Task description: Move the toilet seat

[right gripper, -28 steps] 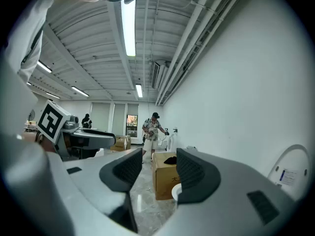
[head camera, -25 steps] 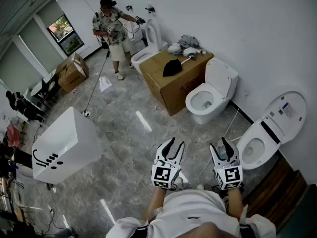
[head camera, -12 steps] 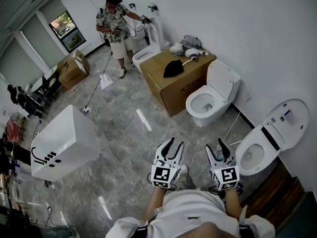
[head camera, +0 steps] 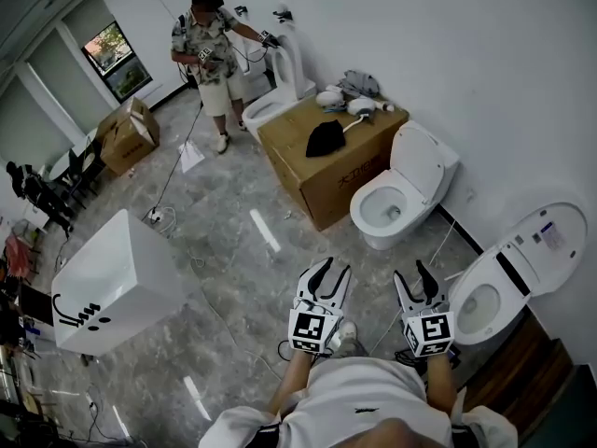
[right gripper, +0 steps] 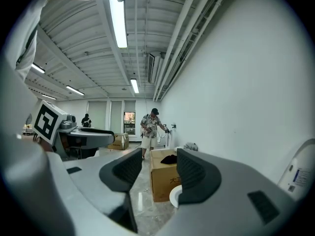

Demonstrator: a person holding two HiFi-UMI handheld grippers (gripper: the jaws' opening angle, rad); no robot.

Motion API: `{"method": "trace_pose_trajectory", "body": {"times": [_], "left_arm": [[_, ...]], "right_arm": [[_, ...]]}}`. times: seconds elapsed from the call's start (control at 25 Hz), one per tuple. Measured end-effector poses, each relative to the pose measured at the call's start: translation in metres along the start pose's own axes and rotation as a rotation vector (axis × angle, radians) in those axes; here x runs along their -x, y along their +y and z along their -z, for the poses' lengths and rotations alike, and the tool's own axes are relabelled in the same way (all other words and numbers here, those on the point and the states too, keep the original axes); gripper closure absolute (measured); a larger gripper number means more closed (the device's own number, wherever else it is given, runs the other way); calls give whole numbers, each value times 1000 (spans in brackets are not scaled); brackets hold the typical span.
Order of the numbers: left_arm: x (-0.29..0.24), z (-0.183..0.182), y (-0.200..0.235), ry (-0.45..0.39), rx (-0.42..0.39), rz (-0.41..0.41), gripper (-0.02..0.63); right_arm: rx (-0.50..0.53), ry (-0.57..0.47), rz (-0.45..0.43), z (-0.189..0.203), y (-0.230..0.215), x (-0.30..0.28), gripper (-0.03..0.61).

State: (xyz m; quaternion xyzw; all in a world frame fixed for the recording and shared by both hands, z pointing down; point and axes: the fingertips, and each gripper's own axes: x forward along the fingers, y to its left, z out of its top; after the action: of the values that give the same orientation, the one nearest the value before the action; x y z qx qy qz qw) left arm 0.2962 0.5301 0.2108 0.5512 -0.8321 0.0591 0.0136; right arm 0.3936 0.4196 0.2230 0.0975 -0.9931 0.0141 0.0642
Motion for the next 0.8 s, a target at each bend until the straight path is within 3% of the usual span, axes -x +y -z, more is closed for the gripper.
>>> {"method": "trace_pose_trajectory", "body": {"times": [0.8], "left_arm": [[-80, 5, 112, -47, 38, 96, 437]], "right_arm": [[-27, 24, 63, -5, 12, -130, 342]]}}
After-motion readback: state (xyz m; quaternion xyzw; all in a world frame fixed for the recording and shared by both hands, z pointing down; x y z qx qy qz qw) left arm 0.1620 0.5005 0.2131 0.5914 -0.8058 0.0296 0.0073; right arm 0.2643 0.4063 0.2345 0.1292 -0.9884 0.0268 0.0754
